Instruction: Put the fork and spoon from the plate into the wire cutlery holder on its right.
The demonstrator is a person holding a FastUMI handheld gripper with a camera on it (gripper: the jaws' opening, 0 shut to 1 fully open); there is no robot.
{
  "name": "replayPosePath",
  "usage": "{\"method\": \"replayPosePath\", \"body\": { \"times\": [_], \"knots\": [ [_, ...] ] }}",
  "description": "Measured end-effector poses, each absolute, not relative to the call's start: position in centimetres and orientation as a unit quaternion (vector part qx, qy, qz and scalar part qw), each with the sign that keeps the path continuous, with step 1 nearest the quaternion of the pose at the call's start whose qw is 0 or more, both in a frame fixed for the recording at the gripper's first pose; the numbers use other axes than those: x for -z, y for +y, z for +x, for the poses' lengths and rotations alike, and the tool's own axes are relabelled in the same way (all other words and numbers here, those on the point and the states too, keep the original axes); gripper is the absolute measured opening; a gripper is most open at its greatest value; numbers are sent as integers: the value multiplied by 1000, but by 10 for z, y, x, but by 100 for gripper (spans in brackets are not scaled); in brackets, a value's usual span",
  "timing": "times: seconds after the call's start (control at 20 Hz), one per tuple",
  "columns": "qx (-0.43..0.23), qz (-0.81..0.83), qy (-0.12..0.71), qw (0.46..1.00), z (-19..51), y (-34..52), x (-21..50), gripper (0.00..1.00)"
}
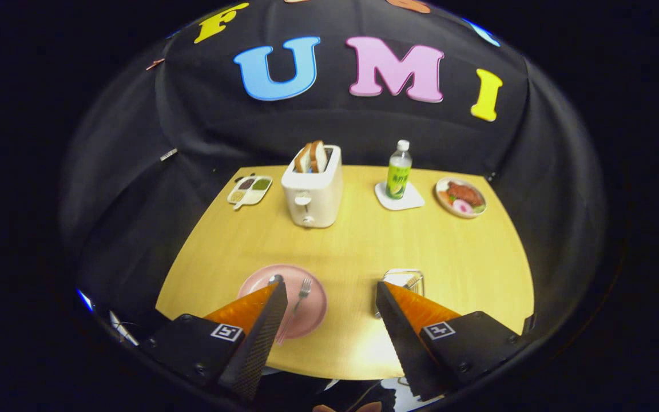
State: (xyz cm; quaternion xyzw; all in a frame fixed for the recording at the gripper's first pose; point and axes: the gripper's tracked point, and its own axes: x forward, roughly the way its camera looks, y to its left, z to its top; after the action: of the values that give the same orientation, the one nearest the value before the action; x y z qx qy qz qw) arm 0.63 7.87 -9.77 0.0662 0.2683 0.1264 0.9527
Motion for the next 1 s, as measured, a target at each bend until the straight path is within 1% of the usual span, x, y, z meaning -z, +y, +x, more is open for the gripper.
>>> {"method": "replayPosePath", "body": {
  "times": [0.15,0.35,0.5,0.6,0.65,0.95,1.0],
  "knots": [
    [-172,102,347,916,-2,111,132,97],
    [-191,127,423,877,0,142,178,97],
    [-204,103,462,857,5,163,213,97],
    [-192,88,480,852,12,169,234,86],
    [-183,86,485,851,16,173,242,85],
    [-147,38,510,847,31,180,284,85],
    [-140,35,514,845,31,181,291,78]
  ]
}}
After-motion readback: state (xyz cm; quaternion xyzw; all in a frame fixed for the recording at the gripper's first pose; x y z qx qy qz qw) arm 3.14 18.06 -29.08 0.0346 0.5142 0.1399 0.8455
